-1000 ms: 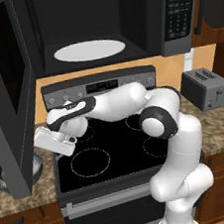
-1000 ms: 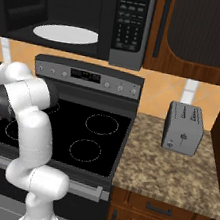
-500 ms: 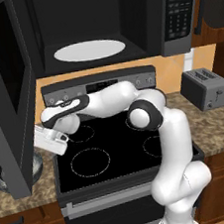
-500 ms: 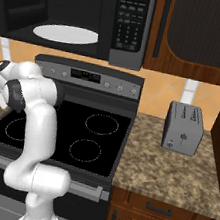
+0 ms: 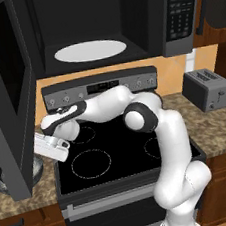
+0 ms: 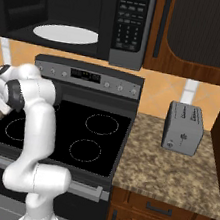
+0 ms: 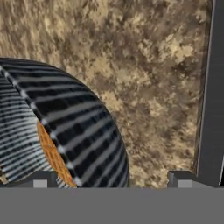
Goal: Open the microwave, place the bowl with waffle inside the microwave, then close the microwave door and turn it on.
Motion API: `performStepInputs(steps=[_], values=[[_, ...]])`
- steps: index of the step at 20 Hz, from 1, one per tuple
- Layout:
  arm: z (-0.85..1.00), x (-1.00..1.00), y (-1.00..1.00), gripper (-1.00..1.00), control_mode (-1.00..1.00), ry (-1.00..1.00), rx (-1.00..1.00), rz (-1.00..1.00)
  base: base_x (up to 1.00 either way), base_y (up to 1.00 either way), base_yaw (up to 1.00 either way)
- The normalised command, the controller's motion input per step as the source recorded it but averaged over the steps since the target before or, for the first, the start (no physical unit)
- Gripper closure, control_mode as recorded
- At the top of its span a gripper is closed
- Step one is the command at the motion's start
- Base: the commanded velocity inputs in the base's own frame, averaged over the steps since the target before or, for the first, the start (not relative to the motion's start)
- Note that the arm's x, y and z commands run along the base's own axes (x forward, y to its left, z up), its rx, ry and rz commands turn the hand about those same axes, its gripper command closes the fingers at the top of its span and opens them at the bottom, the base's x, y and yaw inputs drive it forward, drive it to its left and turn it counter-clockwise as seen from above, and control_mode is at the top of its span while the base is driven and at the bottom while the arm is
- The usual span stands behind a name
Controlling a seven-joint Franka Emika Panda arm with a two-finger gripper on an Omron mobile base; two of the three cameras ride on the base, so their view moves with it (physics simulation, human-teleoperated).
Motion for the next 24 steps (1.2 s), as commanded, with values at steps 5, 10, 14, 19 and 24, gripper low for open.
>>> performStepInputs(steps=[5,10,14,19,24], values=[[-0.11,-0.01,0.11,-1.00,-1.00,0.00,0.00,0.00,0.00,0.00,0.00],[0.00,-0.09,0.32,-1.00,-1.00,-0.01,-0.01,0.00,0.00,0.00,0.00],[0.00,0.00,0.04,-1.00,-1.00,0.01,-0.01,0.00,0.00,0.00,0.00],[0.00,0.00,0.00,1.00,-1.00,0.00,0.00,0.00,0.00,0.00,0.00],[0.00,0.00,0.00,1.00,-1.00,0.00,0.00,0.00,0.00,0.00,0.00]])
